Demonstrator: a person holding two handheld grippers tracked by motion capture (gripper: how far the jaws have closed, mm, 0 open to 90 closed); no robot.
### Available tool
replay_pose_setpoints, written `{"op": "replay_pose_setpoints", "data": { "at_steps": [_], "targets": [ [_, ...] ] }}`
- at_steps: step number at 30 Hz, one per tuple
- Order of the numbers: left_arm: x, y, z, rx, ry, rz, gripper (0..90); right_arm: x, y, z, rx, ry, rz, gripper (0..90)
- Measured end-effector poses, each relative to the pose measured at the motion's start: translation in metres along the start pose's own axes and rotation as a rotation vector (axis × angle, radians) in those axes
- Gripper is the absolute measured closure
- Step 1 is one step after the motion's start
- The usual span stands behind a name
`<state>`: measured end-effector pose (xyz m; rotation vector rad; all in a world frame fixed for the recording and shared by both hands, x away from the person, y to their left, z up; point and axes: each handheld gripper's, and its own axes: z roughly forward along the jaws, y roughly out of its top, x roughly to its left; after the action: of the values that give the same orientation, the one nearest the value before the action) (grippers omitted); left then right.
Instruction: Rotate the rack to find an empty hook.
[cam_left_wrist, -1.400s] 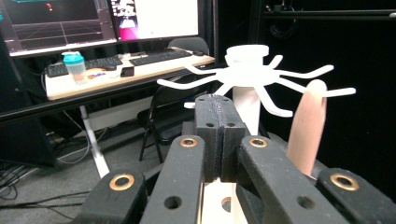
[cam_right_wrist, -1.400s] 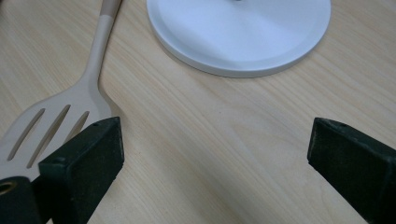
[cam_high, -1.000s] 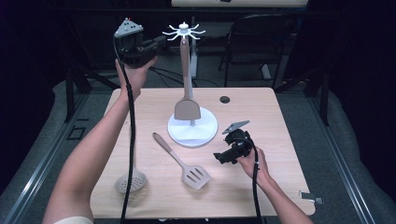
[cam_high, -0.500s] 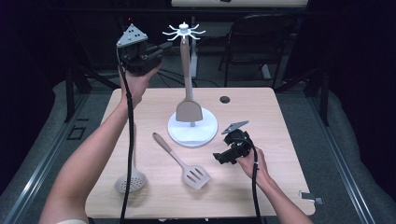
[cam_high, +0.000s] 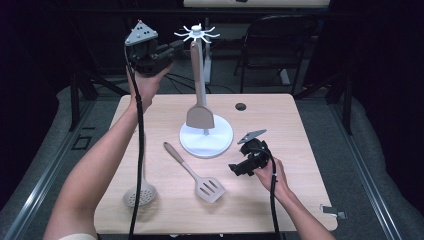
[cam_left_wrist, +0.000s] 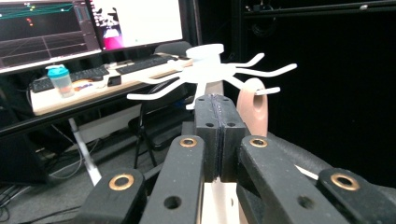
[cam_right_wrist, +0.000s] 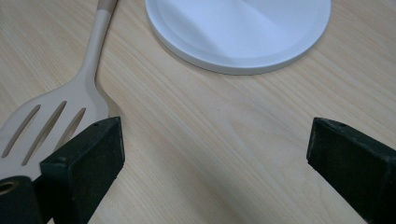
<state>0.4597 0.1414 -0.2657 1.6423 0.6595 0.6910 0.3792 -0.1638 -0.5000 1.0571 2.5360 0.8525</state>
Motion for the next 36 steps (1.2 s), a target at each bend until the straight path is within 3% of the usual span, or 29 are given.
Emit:
{"op": "replay_pose_setpoints", "data": {
  "at_steps": [12,16,19,20,21,22,23,27,36],
  "targets": [
    [0.005,-0.003,-0.002,-0.001,0.010,-0.017,89.5,0.000,0.000,0.001,0.004,0.000,-0.004,3.7],
    [0.006,-0.006,-0.006,-0.005,0.010,-0.027,85.3,0.000,0.000,0.001,0.006,0.002,-0.008,3.8],
    [0.009,-0.011,-0.010,-0.003,0.014,-0.037,78.1,0.000,0.000,0.001,0.009,0.002,-0.008,3.8],
    [0.009,-0.014,-0.011,0.002,0.018,-0.038,70.2,0.000,0.000,0.001,0.009,0.001,-0.008,3.9],
    [0.010,-0.016,-0.012,0.006,0.029,-0.042,70.2,0.000,0.000,0.001,0.009,0.001,-0.008,3.9],
    [0.011,-0.018,-0.013,0.013,0.041,-0.050,59.6,0.000,0.000,0.002,0.002,-0.001,-0.014,4.0],
    [0.012,-0.021,-0.013,0.021,0.052,-0.059,59.6,0.000,0.000,0.002,0.002,-0.001,-0.014,4.0],
    [0.019,-0.034,-0.016,0.056,0.085,-0.079,45.0,0.001,0.001,0.002,0.023,-0.012,-0.021,4.0],
    [0.030,-0.072,-0.024,0.121,0.117,-0.105,28.2,0.002,0.000,0.004,0.020,-0.009,-0.022,4.5]
  ]
}}
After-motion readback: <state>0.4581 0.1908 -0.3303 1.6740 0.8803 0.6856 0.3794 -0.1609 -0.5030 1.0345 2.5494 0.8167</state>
